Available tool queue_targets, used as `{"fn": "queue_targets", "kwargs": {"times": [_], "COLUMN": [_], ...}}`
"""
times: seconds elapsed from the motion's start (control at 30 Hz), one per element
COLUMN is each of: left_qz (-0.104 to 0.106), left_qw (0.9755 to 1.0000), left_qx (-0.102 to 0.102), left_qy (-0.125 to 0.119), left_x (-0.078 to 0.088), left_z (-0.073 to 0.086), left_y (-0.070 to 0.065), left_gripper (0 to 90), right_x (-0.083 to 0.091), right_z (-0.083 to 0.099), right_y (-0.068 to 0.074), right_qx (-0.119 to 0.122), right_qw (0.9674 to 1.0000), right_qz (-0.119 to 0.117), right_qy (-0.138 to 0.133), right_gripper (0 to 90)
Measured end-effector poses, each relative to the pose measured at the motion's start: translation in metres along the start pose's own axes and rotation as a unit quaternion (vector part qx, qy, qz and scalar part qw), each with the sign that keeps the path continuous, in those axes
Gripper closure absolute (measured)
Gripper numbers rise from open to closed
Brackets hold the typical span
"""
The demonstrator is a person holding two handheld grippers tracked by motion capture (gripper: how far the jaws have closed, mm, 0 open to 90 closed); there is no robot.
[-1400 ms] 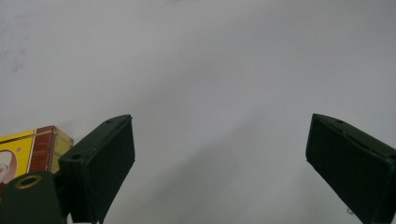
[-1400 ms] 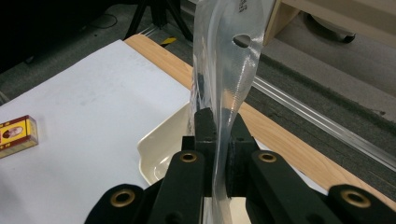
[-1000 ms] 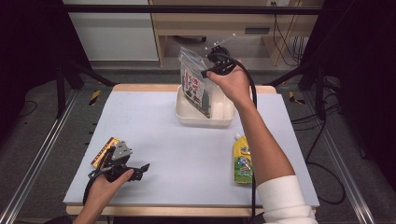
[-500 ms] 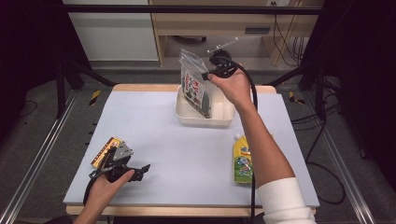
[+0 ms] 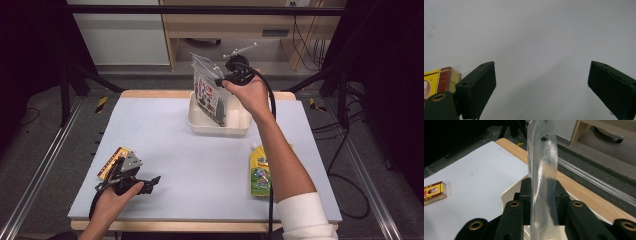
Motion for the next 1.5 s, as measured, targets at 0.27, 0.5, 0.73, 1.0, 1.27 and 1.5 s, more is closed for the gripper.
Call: {"fn": "queue_targets", "kwargs": {"times": [0.27,0.5,0.73,1.0,1.27,1.5], "left_qz": [-0.001,-0.002,-0.004,-0.006,-0.007,-0.008], "left_qw": [1.0000,1.0000,1.0000,0.9999,0.9999,0.9999], "left_qx": [-0.001,-0.002,-0.004,-0.008,-0.007,-0.007], "left_qy": [0.001,0.002,0.005,0.009,0.008,0.009], "left_x": [0.000,-0.001,-0.001,-0.002,-0.002,-0.002], "left_z": [0.000,0.000,0.000,0.000,0.000,0.001], "left_y": [0.000,-0.001,0.000,-0.001,-0.001,-0.001], "left_gripper": [7.7,7.7,7.6,7.6,7.6,7.6], "right_x": [0.004,0.019,0.037,0.061,0.072,0.074], "right_z": [0.004,0.010,0.016,0.034,0.057,0.086], "right_y": [0.005,0.011,0.018,0.028,0.025,0.015], "right_qx": [0.005,0.017,0.028,0.041,0.041,0.034], "right_qw": [0.9999,0.9993,0.9979,0.9946,0.9936,0.9933], "right_qz": [0.000,0.006,0.003,0.008,0.023,0.050], "right_qy": [-0.012,-0.033,-0.058,-0.095,-0.103,-0.098], "right_gripper": [55.8,43.4,34.9,28.7,26.7,23.7]}}
Point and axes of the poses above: each handheld gripper's, and its own axes: x roughly backward along the jaws, z roughly out of its underside, y roughly to its left, the point moved 3 cm from there along -x, roughly forward along the jaws, and after that the axes turned 10 degrees about y, right-handed, at the moved point
